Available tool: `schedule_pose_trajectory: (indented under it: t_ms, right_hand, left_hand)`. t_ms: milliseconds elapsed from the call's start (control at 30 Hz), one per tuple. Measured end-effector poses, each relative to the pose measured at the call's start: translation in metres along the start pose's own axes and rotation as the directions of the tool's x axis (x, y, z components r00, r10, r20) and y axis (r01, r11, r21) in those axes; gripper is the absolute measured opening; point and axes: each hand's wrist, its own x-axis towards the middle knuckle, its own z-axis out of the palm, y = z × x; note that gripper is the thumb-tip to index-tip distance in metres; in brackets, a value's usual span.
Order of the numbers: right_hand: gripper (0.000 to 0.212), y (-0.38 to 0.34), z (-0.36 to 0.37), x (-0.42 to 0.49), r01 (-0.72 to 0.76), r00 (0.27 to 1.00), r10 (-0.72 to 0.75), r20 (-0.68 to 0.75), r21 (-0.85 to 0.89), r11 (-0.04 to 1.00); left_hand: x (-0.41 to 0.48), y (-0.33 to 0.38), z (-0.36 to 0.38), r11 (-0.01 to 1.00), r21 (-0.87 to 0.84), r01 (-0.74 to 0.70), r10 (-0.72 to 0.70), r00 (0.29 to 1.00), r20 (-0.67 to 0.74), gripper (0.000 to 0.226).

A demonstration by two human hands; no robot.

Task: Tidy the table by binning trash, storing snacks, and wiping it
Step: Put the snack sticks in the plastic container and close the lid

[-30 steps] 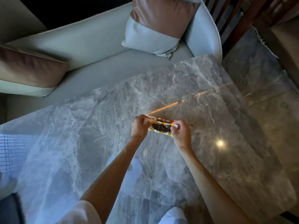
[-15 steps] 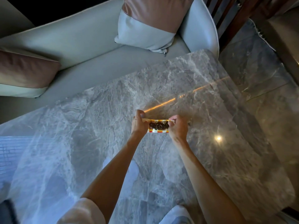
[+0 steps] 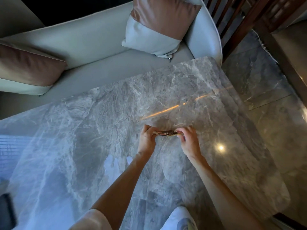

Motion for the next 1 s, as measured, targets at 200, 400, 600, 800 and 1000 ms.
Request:
schedule_pose_trajectory:
  t_ms: [200,400,600,800,1000]
  right_hand:
    - [0.03,-0.022,-0.008,-0.002,-0.398,0.904,0.31,0.293,0.317,0.861]
    - [0.036,-0.052,-0.024,-0.047,-0.804,0.593,0.466,0.657,0.449,0.391]
    - [0.033,-0.108,0.005,-0.108,-0.715,0.568,0.368,0.736,0.219,0.664]
    - [0.029,-0.184,0.127,-0.227,-0.305,0.618,0.253,0.744,-0.07,0.95]
    - [0.025,-0.227,0.217,-0.32,-0.284,0.737,0.31,0.601,-0.141,0.948]
  left_hand:
    - [-0.016,-0.007,-0.029,0.954,-0.148,0.262,-0.258,0.965,0.043,0.021]
    - [-0.064,-0.017,-0.044,0.768,-0.311,0.56,-0.531,0.828,0.181,0.03]
    - [-0.162,-0.051,-0.104,0.702,-0.467,0.537,-0.567,0.819,0.091,0.044]
    - [-0.304,-0.161,-0.174,0.713,-0.266,0.649,-0.691,0.714,-0.112,0.024]
    - [-0.371,-0.249,-0.208,0.739,-0.183,0.648,-0.673,0.725,-0.151,0.022]
